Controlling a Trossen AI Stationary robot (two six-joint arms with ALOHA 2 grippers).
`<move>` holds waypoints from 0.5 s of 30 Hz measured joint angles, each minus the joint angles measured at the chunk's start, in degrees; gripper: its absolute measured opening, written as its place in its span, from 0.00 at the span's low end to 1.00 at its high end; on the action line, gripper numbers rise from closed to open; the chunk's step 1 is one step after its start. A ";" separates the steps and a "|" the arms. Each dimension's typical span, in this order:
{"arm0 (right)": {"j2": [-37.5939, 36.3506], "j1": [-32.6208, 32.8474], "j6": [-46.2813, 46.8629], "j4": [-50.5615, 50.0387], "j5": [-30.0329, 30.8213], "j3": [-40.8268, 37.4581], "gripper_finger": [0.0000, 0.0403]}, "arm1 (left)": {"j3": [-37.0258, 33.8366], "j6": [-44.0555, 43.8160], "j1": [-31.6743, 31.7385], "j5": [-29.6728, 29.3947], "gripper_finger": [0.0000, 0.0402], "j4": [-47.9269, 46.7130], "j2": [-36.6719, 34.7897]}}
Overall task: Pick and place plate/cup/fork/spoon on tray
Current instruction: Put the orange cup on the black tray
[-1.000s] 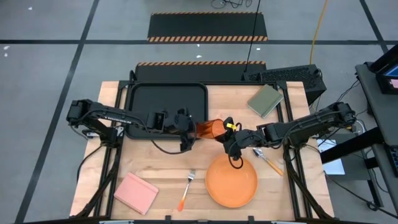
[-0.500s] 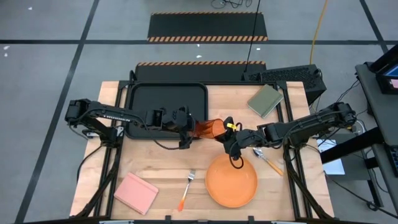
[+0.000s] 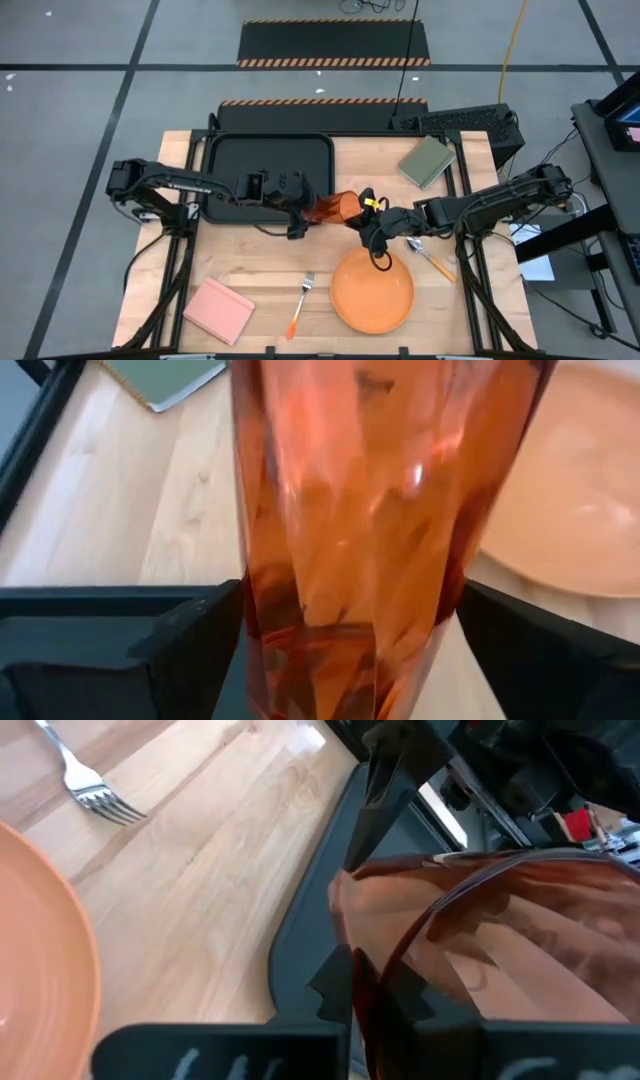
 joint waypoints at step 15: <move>-0.04 -0.05 -2.88 1.70 0.37 0.00 0.01 | 0.05 -3.06 1.57 2.92 0.99 -6.18 -1.40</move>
